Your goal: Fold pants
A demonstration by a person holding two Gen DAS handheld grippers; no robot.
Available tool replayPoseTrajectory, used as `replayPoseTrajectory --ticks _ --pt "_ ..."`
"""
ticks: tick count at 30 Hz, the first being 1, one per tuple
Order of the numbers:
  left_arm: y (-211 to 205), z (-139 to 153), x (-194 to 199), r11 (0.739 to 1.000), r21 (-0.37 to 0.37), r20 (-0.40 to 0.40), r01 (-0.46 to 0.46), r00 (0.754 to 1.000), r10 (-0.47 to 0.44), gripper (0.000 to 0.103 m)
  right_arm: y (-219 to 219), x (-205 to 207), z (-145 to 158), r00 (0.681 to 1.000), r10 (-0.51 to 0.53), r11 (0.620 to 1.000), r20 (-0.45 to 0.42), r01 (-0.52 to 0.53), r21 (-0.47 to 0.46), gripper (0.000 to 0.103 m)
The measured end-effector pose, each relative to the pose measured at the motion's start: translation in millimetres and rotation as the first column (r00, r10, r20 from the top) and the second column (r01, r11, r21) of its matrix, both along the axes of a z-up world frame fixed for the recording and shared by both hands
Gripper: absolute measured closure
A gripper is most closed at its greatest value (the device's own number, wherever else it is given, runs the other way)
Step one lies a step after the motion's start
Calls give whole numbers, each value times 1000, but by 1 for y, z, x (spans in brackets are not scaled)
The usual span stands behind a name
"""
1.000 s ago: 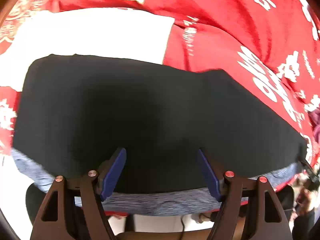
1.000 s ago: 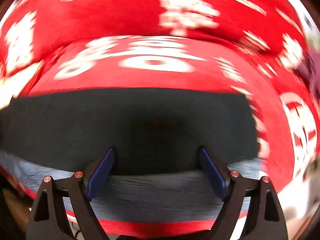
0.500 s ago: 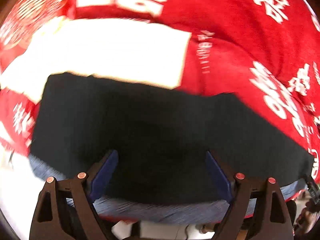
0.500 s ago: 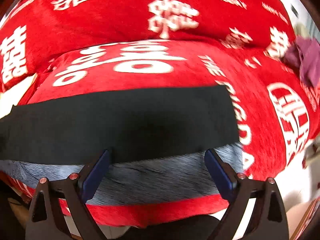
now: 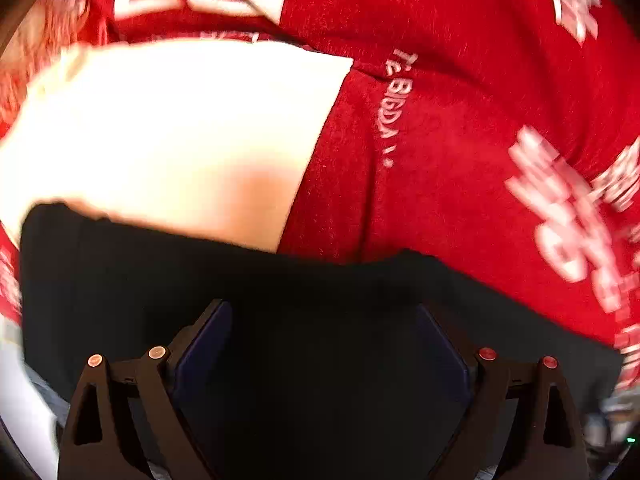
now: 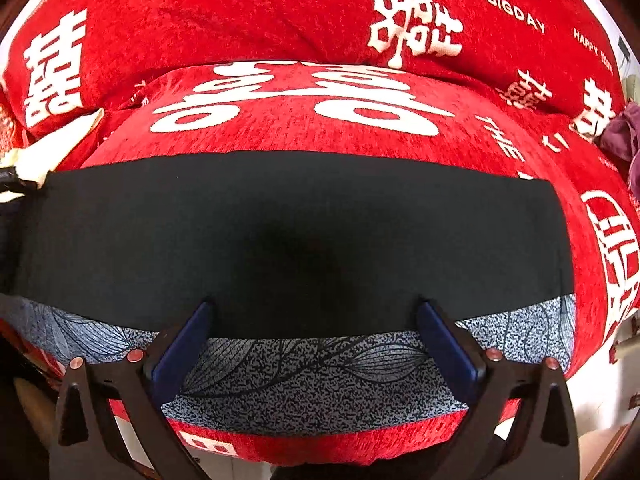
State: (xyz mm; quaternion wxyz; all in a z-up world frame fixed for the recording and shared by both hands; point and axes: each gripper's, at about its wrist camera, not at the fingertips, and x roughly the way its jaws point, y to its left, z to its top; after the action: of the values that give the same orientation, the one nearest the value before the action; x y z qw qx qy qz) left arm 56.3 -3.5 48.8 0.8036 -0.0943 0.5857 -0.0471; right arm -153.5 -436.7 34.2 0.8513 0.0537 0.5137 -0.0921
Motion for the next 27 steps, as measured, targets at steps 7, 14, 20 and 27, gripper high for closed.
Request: replayPoseTrajectory --ticks 7,14,20,27 --pt "-40 -14 32 993 107 -8 56 998 -55 10 1 9 0 1000 -22 1000 -13 22 -5 0" --pt "-28 17 13 993 90 75 75 994 -82 10 41 12 43 996 54 998 77 -57 33 0" --pt "85 -7 -17 988 99 73 -118 991 111 11 152 48 40 914 396 900 84 -405 162 0" --pt "126 1 -50 1000 27 121 -6 993 3 10 237 90 8 799 601 794 5 -598 112 0"
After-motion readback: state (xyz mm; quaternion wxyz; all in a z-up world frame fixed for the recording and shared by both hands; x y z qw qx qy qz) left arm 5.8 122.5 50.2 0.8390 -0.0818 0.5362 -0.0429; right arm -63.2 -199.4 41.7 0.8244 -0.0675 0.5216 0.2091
